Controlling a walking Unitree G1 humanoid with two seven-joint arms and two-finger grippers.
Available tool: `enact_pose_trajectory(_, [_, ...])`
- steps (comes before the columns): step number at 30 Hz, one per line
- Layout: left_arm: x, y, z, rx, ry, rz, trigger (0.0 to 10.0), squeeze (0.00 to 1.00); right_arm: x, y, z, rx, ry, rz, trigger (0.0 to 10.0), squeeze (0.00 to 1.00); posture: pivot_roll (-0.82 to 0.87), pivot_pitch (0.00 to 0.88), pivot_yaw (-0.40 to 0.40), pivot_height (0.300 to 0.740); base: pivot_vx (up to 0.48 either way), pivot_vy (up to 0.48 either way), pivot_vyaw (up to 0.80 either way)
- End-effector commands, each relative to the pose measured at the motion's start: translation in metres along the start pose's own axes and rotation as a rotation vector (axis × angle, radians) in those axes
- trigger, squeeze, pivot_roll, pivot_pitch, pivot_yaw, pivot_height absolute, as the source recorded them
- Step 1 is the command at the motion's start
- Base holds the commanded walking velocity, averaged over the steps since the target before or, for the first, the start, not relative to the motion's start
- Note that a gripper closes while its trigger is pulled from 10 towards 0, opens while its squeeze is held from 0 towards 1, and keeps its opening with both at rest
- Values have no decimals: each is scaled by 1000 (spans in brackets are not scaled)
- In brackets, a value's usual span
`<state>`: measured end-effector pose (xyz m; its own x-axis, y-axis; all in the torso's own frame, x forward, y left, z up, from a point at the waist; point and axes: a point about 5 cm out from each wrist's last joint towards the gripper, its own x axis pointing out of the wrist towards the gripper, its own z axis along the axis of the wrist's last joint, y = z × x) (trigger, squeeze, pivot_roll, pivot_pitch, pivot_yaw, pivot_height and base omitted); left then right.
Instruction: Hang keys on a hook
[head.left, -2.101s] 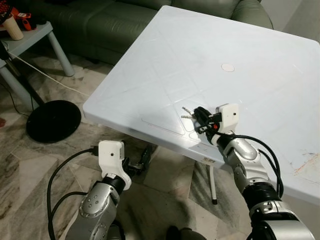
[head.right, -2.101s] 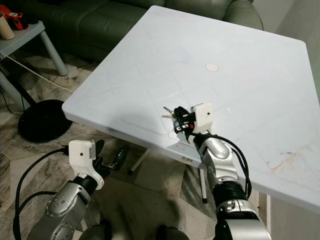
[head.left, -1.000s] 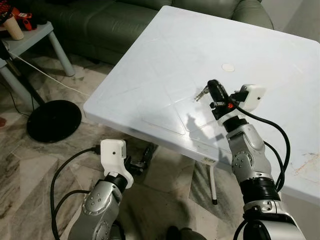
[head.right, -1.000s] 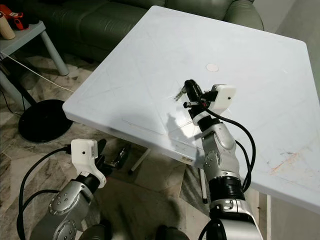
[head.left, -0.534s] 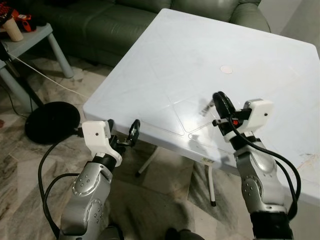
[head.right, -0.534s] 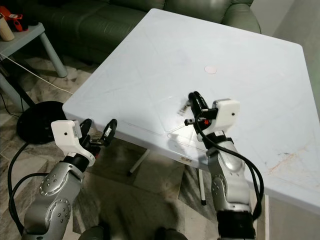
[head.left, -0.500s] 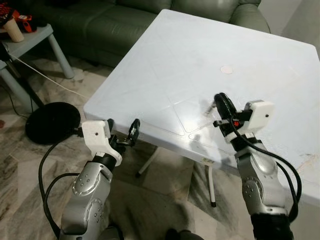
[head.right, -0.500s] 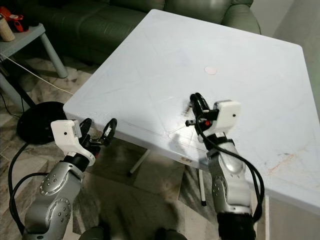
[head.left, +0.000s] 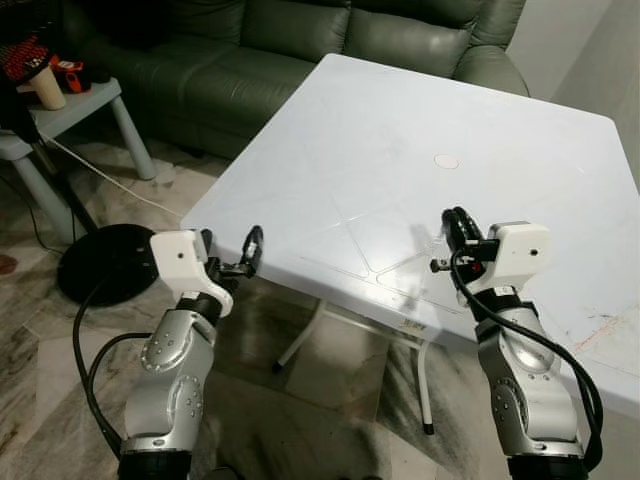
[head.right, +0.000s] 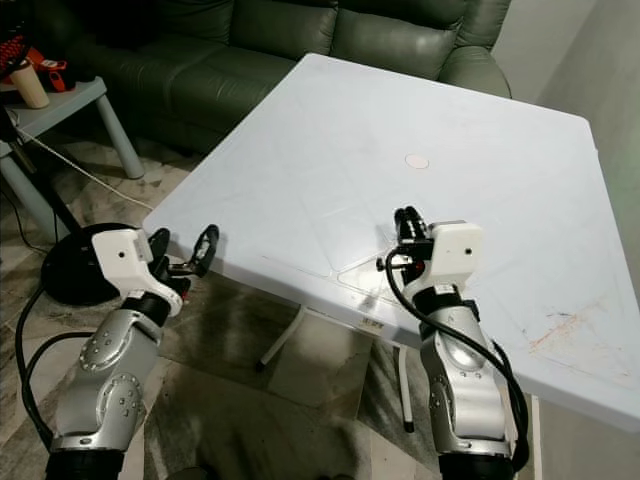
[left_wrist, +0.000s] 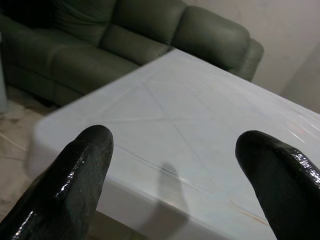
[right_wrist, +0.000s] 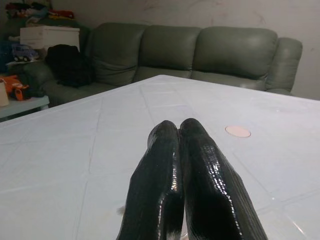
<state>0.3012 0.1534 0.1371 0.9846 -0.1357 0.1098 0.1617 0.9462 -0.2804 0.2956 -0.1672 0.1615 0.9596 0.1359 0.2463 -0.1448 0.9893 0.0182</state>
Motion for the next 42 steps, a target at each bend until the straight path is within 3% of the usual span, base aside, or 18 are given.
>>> enact_pose_trajectory(1, [1, 3, 0, 6, -7, 2, 10000, 0, 1, -3, -1, -15, 11, -16, 10000, 0, 45, 58, -71, 732, 0, 0, 0])
enact_pose_trajectory(16, [-1, 11, -6, 21, -7, 35, 10000, 0, -1, -12, -11, -121, 74, -49, 10000, 0, 46, 55, -65, 732, 0, 0, 0])
enact_pose_trajectory(29, [5, 15, -4, 19, -14, 39, 10000, 0, 5, -10, -14, -121, 85, -44, 10000, 0, 46, 33, -60, 732, 0, 0, -775])
enact_pose_trajectory(36, [6, 16, -6, 3, -5, 53, 10000, 0, 6, -11, -14, -123, 86, -45, 10000, 0, 45, 32, -64, 732, 0, 461, -775])
enact_pose_trajectory(42, [6, 15, -7, -13, -1, 66, 10000, 0, 6, -10, -14, -123, 90, -41, 10000, 0, 43, 34, -68, 732, 0, 0, -775])
